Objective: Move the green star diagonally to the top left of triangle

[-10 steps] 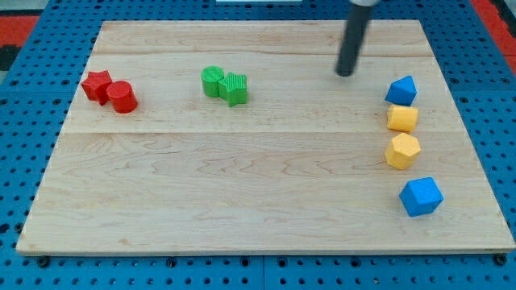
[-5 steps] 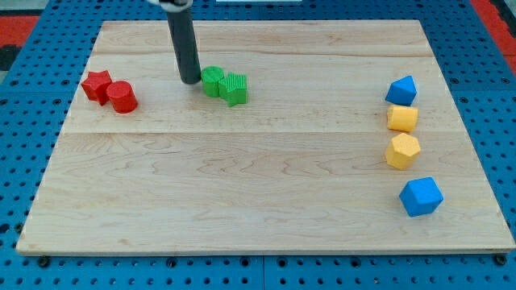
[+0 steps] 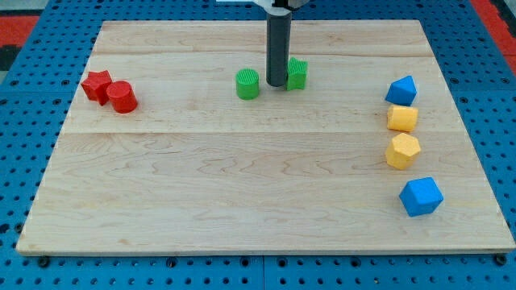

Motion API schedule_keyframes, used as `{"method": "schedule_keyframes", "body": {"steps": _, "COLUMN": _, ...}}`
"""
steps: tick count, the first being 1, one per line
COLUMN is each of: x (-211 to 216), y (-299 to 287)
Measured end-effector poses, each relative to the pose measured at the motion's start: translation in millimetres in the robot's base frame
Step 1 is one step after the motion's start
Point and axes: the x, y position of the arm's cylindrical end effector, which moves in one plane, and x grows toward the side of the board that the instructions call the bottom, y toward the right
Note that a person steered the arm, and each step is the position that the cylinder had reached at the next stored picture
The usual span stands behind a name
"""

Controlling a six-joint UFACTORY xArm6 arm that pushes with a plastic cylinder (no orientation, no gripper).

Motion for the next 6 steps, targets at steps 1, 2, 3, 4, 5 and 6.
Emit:
{"method": "schedule_keyframes", "body": {"steps": 1, "x": -14.0, "y": 16.9}}
{"method": "schedule_keyframes", "body": {"steps": 2, "x": -20.2, "y": 52.5}}
{"method": "schedule_keyframes", "body": {"steps": 3, "x": -20.2, "y": 86.3}}
{"method": "schedule_keyframes", "body": {"steps": 4, "x": -33.1, "y": 97.3}}
{"method": "schedule_keyframes", "body": {"steps": 5, "x": -45.8, "y": 103.2}}
{"method": "schedule_keyframes", "body": {"steps": 6, "x": -39.0, "y": 146.6}}
